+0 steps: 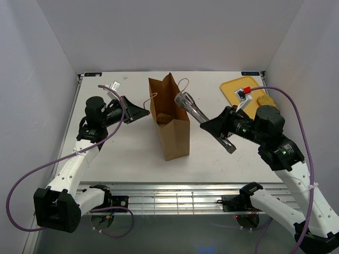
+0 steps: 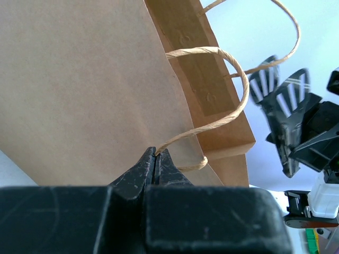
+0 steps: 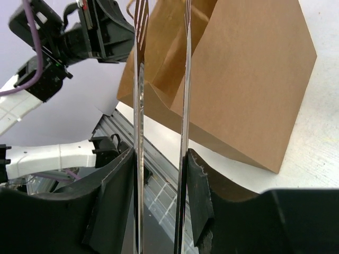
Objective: Place the fake bread into the paper bag
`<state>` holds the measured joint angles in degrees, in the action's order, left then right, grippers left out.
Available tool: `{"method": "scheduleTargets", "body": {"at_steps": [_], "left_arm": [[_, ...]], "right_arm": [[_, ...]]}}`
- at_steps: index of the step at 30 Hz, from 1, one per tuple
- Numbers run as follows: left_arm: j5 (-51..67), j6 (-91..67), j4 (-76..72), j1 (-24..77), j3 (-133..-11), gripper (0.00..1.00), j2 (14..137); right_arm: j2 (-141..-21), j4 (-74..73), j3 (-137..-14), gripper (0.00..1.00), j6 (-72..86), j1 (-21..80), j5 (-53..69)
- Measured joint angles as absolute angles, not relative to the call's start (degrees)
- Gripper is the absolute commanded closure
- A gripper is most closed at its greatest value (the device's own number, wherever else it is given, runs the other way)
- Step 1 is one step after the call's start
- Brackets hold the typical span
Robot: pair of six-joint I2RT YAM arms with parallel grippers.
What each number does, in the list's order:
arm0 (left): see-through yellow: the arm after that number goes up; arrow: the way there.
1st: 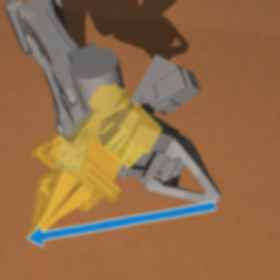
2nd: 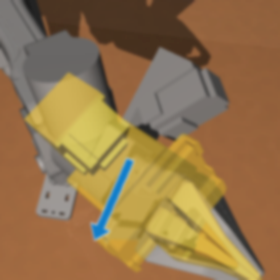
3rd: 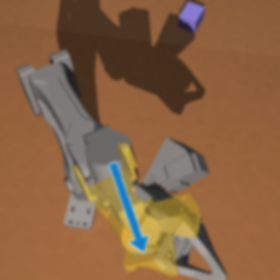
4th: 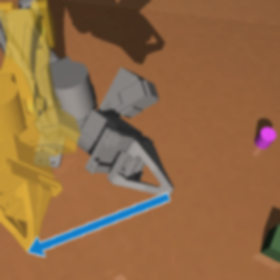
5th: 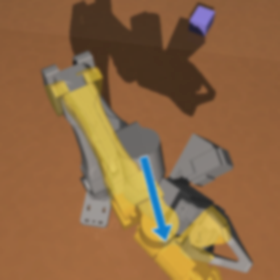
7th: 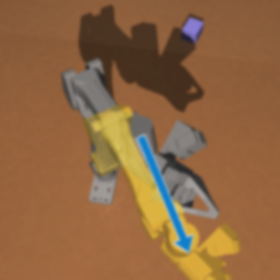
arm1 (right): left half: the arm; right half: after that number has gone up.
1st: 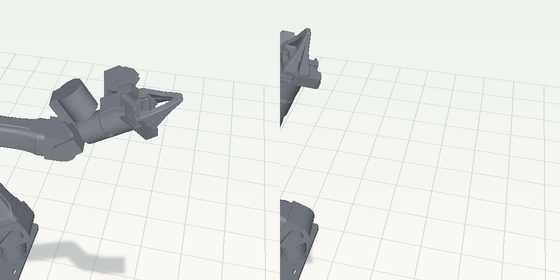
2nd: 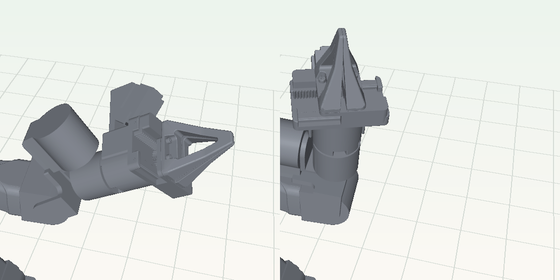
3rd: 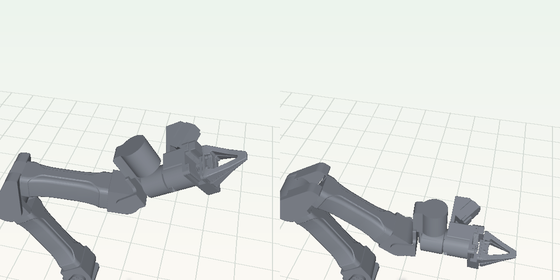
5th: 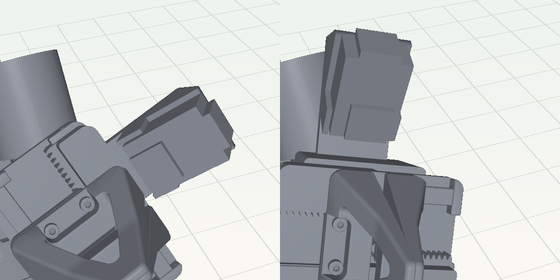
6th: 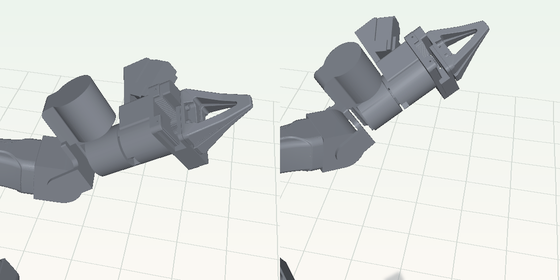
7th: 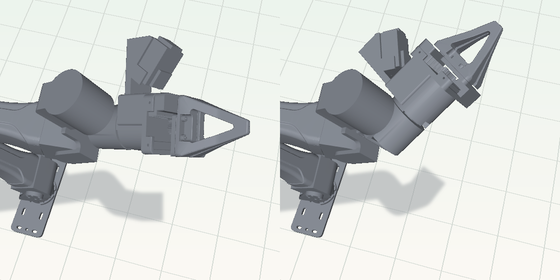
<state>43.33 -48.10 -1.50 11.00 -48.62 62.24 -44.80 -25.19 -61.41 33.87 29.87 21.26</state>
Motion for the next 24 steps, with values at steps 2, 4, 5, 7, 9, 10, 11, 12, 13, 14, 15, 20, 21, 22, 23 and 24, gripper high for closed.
{"method": "scheduleTargets", "body": {"at_steps": [2, 4, 5, 7, 9, 10, 11, 12, 13, 14, 15, 20, 21, 22, 23, 24], "left_arm": [[43.33, -48.1, -1.52, 11.0, -48.62, 1.0, 62.24], [43.35, -48.1, -1.56, 11.0, -48.62, 1.0, 62.24], [43.35, -48.12, -1.58, 11.0, -48.62, 1.0, 62.24], [43.35, -48.12, -1.69, 11.0, -48.62, 1.0, 62.24], [43.35, -48.12, -1.74, 11.0, -48.62, 1.0, 62.24], [43.38, -48.12, -1.74, 11.0, -48.62, 1.0, 62.24], [43.4, -48.12, -1.76, 11.0, -48.6, 1.0, 62.24], [43.48, -48.14, -1.8, 11.0, -48.62, 1.0, 62.24], [43.55, -48.14, -1.85, 11.0, -48.6, 1.0, 62.24], [43.59, -48.16, -1.96, 11.0, -48.6, 1.0, 62.24], [43.7, -48.16, -2.11, 11.0, -48.6, 1.0, 62.24], [44.1, -48.14, -2.42, 11.0, -48.6, 1.0, 62.24], [44.21, -48.12, -2.66, 11.0, -48.6, 1.0, 62.24], [44.38, -48.12, -2.9, 11.0, -48.6, 1.0, 62.26], [44.56, -48.1, -3.16, 11.0, -48.6, 1.0, 62.26], [44.66, -48.1, -3.49, 11.03, -48.6, 1.0, 62.28]], "right_arm": [[-45.36, -25.15, -63.0, 0.53, 34.02, 29.87, 20.95], [-46.33, -24.88, -65.28, 0.54, 34.13, 29.87, 20.71], [-47.07, -24.67, -66.83, 0.54, 34.17, 29.87, 20.64], [-48.75, -23.92, -70.19, 0.54, 34.26, 29.87, 20.1], [-50.63, -23.11, -73.95, 0.54, 34.24, 29.87, 19.05], [-51.53, -22.48, -75.61, 0.54, 34.15, 29.87, 18.24], [-52.4, -22.31, -77.3, 0.54, 34.09, 29.87, 17.28], [-53.28, -21.85, -78.76, 0.54, 34.02, 29.87, 16.21], [-54.06, -21.32, -79.96, 0.54, 33.98, 29.87, 14.92], [-54.85, -20.84, -80.88, 0.53, 33.87, 29.89, 13.45], [-55.64, -20.36, -81.52, 0.53, 33.78, 29.89, 11.79], [-59.44, -19.55, -81.95, 0.52, 31.62, 28.25, 3.75], [-60.4, -19.53, -81.84, 0.52, 31.2, 26.74, 2.98], [-61.25, -19.35, -81.49, 0.52, 30.98, 24.29, 3.14], [-61.89, -19.07, -80.73, 0.52, 31.0, 21.19, 3.92], [-62.37, -18.24, -79.29, 0.53, 31.03, 17.15, 4.95]]}}
